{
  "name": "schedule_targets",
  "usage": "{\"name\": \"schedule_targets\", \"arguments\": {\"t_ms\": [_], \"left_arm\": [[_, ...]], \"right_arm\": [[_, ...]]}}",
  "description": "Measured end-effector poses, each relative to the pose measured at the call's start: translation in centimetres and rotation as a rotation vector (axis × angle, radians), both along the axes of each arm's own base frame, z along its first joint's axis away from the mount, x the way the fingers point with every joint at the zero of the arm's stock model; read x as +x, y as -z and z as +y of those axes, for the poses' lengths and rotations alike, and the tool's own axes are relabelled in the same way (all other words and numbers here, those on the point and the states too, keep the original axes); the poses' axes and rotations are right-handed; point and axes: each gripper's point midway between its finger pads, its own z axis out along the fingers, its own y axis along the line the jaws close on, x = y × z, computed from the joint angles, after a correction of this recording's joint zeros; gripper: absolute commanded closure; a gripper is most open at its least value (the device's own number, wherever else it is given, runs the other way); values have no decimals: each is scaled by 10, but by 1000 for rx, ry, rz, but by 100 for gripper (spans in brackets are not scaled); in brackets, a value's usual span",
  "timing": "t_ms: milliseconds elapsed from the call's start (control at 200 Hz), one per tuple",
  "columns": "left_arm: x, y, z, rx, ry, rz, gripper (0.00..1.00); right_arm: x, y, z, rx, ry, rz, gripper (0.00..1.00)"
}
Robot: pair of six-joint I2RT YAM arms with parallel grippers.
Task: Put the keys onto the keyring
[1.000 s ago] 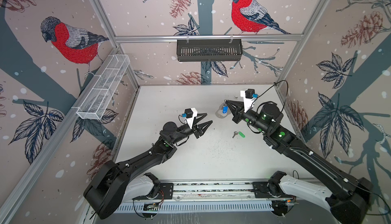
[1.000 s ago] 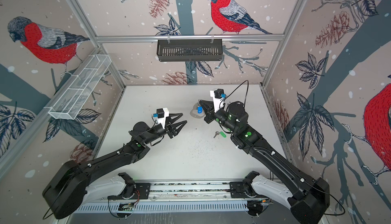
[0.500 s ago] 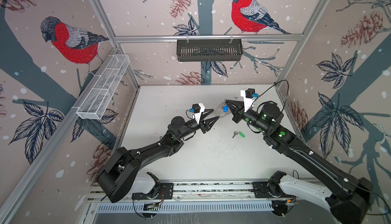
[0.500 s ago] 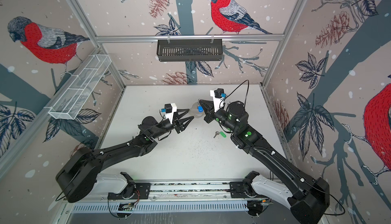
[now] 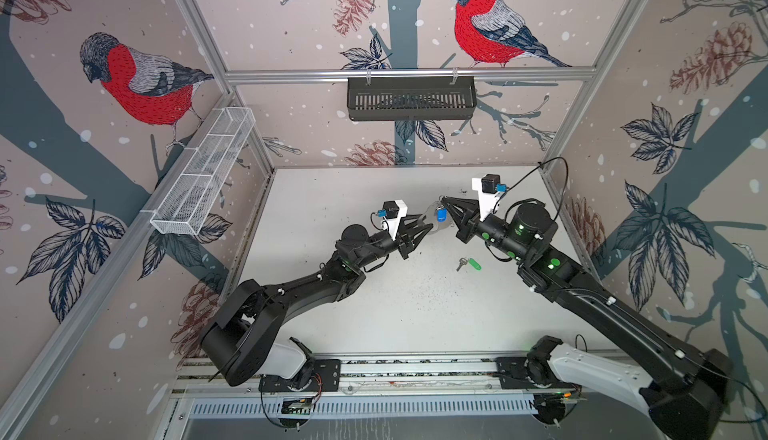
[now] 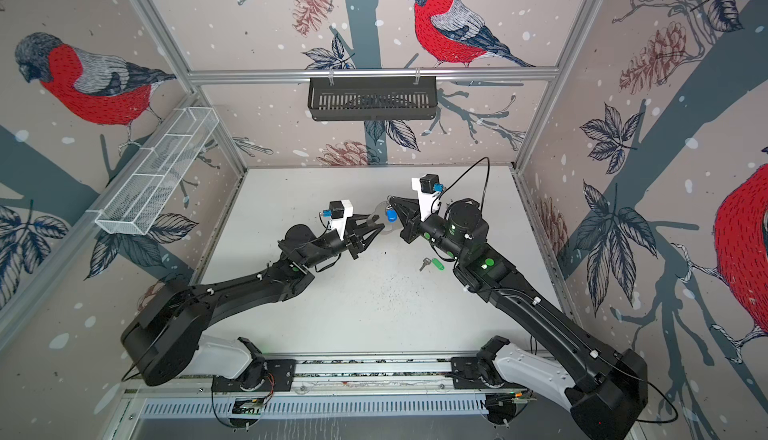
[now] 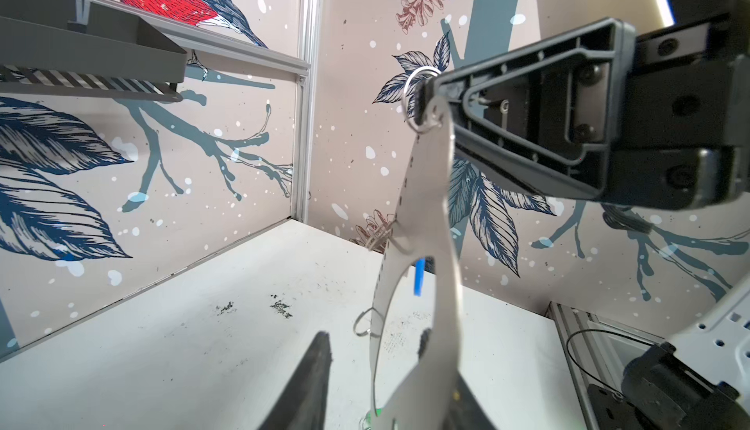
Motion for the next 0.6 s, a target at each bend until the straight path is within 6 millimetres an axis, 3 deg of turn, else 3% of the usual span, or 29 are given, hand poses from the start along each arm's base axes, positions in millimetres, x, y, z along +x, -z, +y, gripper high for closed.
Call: {"name": "schedule_targets", "arguments": {"t_ms": [170, 395, 600], "left_arm": [[0, -2, 1, 0, -3, -10, 89], [-3, -6, 2, 8, -10, -27, 99], [-4, -7, 7, 37, -31, -24, 100]], "right_arm": [[0, 1, 0, -2, 1, 2, 100], [3, 4, -2, -5, 12, 5, 100], [4, 7, -3, -7, 15, 10, 100]]}}
